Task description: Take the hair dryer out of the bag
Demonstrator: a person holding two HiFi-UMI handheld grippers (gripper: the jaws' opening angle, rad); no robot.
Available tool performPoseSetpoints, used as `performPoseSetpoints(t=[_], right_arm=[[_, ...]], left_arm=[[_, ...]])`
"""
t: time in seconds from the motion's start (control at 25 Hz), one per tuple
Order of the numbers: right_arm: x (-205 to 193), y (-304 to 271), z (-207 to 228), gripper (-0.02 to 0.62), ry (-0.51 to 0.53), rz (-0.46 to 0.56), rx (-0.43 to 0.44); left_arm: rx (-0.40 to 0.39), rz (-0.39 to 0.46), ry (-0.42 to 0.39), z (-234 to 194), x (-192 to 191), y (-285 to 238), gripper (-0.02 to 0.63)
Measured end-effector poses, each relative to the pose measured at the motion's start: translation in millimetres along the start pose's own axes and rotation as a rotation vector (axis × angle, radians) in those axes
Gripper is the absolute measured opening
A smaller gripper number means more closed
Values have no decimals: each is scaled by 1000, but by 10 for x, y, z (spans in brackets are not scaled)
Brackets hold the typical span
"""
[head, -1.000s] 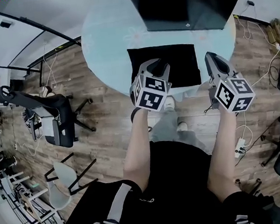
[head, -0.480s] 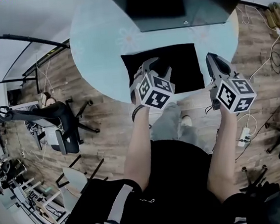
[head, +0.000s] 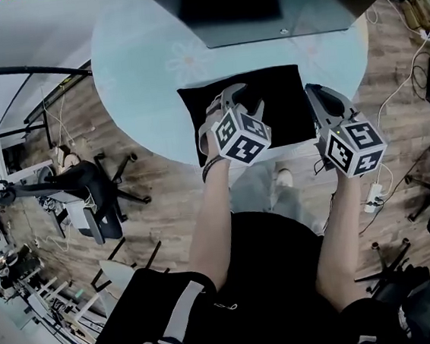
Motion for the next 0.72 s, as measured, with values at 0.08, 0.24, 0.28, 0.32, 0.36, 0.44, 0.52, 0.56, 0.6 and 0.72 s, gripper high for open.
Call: performPoseSetpoints(t=[0.08, 0.24, 0.28, 0.32, 0.36, 0.44, 0.52, 0.56, 0.6, 0.72], right_arm=[[16, -24, -7, 2, -11, 4, 8], [-6, -37, 43, 2, -33, -7, -13], [-23, -39, 61, 2, -39, -10, -16], [-38, -45, 75, 2, -44, -14, -18], [-48, -53, 82, 2, -48, -18, -20], [-48, -80, 67, 2, -59, -27, -22], [-24, -116, 28, 2, -69, -35, -13], [-9, -132, 11, 2, -70, -36, -4], [8, -146, -1, 2, -70, -35, 5], [39, -164, -9, 2, -69, -29, 17]], left_arm=[[-21, -8, -8, 1, -8, -47, 204], [-41, -15, -15, 1, -8, -120, 204], [-43, -17, -15, 8, -12, -136, 204], [-41, -18, -15, 15, -19, -148, 191], [-36, -19, -16, 20, -28, -152, 158], [-23, -14, -14, 18, -55, -140, 77], [-25, -11, -4, 12, -85, -124, 25], [-27, -11, 0, 12, -97, -117, 20], [-28, -11, 3, 8, -103, -108, 18], [-19, 0, 7, -19, -89, -66, 17]])
Point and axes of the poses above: the fingertips, and each gripper's own axes: y backward along the fingers, z to its right, x out of its top, the point moved 9 cm from there along y, backward along the fingers, and after that the axes turned 6 degrees about -z, right-handed, at the moved point
